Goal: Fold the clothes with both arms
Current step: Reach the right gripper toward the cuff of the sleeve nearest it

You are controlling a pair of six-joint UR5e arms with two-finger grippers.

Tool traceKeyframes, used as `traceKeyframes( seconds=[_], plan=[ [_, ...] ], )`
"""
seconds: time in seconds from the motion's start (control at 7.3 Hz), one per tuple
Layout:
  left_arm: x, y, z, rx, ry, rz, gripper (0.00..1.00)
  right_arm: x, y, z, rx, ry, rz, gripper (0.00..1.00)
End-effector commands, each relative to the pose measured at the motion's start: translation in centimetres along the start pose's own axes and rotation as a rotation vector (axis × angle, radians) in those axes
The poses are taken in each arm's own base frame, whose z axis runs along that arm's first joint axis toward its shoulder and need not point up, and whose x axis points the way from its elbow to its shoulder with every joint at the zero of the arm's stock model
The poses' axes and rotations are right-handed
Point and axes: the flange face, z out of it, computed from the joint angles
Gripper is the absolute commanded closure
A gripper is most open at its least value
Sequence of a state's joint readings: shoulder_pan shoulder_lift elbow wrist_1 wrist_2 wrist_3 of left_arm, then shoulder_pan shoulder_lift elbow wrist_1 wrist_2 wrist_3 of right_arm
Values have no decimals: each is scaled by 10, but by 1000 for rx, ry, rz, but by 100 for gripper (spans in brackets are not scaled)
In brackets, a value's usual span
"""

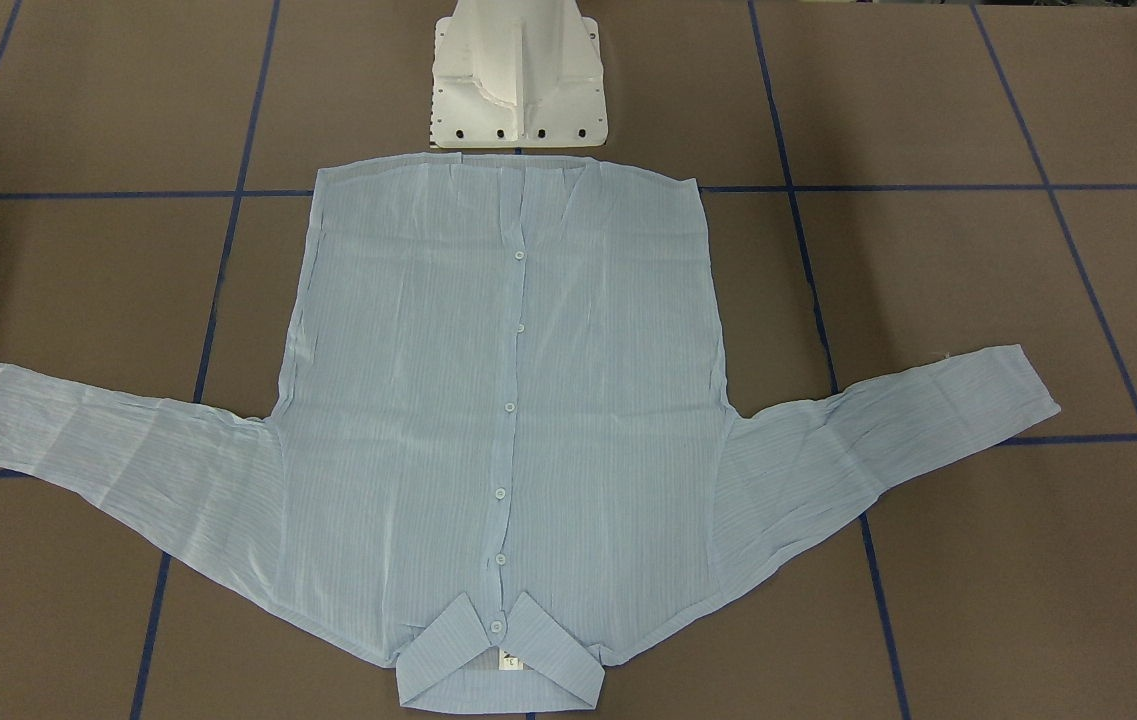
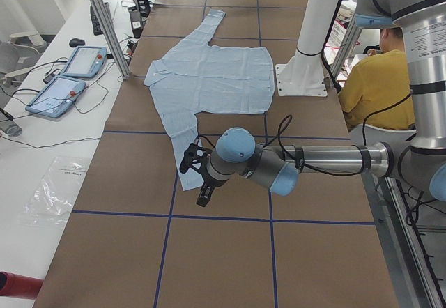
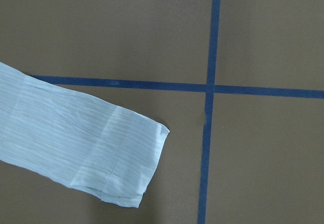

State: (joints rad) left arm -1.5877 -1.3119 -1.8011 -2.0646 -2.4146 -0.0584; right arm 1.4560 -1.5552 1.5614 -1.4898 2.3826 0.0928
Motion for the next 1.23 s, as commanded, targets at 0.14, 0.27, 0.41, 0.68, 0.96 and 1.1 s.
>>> traceKeyframes(
  seconds=[0.14, 0.27, 0.41, 0.68, 0.96, 1.1],
  plan=[
    [0, 0, 0, 1, 0, 0, 0, -2, -16, 55, 25, -12, 29, 14],
    [1, 0, -1, 2, 0, 1, 0, -1, -30, 65, 15, -12, 34, 14],
    [3, -2, -2, 5, 2, 4, 0, -7, -40, 81, -12, -8, 36, 14],
    [3, -2, -3, 7, 2, 6, 0, -17, -37, 109, -43, 13, 2, 13],
    [4, -2, -2, 5, 17, 5, 0, -29, -54, 121, -62, 15, 18, 14],
    [5, -3, -3, 7, 19, 8, 0, -32, -60, 125, -67, 16, 40, 15]
  ],
)
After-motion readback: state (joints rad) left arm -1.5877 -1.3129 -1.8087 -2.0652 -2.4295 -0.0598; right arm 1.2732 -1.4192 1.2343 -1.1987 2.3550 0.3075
